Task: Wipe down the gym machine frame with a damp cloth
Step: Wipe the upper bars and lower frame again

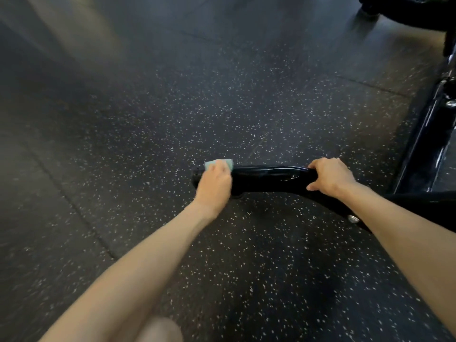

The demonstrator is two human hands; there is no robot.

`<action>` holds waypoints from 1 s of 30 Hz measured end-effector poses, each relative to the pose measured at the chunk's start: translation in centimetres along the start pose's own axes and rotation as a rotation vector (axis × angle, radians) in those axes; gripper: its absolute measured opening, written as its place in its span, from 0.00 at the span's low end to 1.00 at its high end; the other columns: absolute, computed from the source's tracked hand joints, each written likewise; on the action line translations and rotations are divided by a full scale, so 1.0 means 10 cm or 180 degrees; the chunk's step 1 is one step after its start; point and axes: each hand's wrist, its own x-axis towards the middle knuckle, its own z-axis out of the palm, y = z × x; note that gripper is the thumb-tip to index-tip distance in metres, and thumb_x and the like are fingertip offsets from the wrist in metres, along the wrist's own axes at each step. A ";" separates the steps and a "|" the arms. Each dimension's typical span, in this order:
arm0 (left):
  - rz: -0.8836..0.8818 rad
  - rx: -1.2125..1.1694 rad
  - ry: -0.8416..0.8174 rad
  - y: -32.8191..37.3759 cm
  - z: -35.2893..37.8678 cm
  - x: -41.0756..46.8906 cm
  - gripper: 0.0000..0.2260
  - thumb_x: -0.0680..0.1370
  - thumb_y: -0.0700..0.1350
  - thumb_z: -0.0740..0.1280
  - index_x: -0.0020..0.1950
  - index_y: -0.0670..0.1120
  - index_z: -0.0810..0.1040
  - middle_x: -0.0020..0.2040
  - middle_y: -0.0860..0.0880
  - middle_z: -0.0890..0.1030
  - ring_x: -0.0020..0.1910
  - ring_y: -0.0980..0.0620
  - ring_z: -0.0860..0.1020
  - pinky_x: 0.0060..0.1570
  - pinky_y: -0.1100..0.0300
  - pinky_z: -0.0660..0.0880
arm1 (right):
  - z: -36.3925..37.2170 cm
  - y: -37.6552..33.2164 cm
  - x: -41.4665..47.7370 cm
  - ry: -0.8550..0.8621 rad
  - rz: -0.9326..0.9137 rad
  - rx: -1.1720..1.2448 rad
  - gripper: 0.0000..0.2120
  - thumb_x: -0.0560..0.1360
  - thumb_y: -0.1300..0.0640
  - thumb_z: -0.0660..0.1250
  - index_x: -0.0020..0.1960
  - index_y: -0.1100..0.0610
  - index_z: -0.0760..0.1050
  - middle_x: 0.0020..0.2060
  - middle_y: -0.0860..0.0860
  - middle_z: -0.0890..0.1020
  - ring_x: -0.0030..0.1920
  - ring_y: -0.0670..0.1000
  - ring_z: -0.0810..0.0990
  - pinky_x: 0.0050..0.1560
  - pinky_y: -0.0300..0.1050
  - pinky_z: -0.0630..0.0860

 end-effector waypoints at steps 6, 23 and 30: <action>-0.0457 -0.0668 -0.0105 0.40 -0.04 0.17 0.11 0.72 0.31 0.61 0.54 0.38 0.72 0.54 0.42 0.70 0.51 0.44 0.71 0.46 0.56 0.71 | 0.02 0.03 0.09 -0.0153 0.0066 0.0088 0.25 0.68 0.54 0.77 0.64 0.55 0.76 0.55 0.56 0.81 0.61 0.58 0.76 0.65 0.53 0.71; -0.0410 -0.0348 -0.0277 -0.11 -0.04 0.06 0.12 0.73 0.30 0.60 0.55 0.37 0.71 0.53 0.41 0.69 0.49 0.44 0.68 0.46 0.53 0.71 | -0.01 0.09 0.06 -0.0212 -0.0051 0.0321 0.25 0.70 0.55 0.76 0.65 0.56 0.75 0.56 0.56 0.81 0.58 0.57 0.78 0.61 0.54 0.75; -0.0155 -0.0966 -0.0379 1.24 -0.02 0.43 0.13 0.74 0.34 0.63 0.59 0.37 0.72 0.57 0.42 0.70 0.52 0.44 0.73 0.50 0.55 0.74 | -0.08 0.13 0.08 -0.0420 -0.0221 0.0290 0.23 0.71 0.58 0.74 0.65 0.56 0.74 0.57 0.55 0.81 0.58 0.55 0.78 0.60 0.49 0.74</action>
